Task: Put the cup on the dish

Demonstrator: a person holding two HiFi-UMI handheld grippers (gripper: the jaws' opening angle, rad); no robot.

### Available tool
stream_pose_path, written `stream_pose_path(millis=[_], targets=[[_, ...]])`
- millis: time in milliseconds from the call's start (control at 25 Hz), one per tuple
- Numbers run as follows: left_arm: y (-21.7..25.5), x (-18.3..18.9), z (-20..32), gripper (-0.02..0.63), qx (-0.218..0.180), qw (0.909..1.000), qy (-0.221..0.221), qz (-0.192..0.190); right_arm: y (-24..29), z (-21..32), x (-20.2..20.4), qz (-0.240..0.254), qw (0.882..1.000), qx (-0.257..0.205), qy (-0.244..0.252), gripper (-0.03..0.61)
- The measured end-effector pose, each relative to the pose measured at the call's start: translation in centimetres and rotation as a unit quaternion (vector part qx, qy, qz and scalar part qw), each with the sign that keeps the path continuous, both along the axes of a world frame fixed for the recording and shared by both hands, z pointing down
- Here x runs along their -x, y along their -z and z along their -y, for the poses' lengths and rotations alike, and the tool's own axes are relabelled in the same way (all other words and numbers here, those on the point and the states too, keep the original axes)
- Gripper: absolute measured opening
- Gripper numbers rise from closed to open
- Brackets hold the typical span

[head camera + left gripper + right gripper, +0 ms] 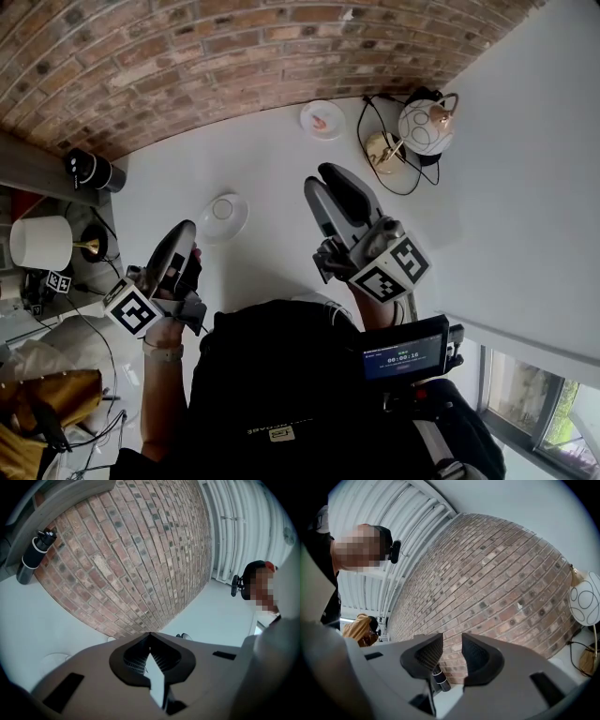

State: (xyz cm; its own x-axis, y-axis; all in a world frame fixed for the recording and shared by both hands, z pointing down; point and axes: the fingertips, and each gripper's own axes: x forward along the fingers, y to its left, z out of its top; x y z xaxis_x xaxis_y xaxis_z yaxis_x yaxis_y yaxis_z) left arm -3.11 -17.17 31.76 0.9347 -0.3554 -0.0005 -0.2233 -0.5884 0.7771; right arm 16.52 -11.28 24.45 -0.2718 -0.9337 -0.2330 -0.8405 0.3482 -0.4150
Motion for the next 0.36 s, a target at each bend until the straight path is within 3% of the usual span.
stream_pose_path(millis=[360], targets=[[0.26,0.03,0.06,0.005,-0.001,1.0000,0.001,-0.004,-0.06,0.34,0.05,0.004,1.000,0.003,-0.001,0.129]])
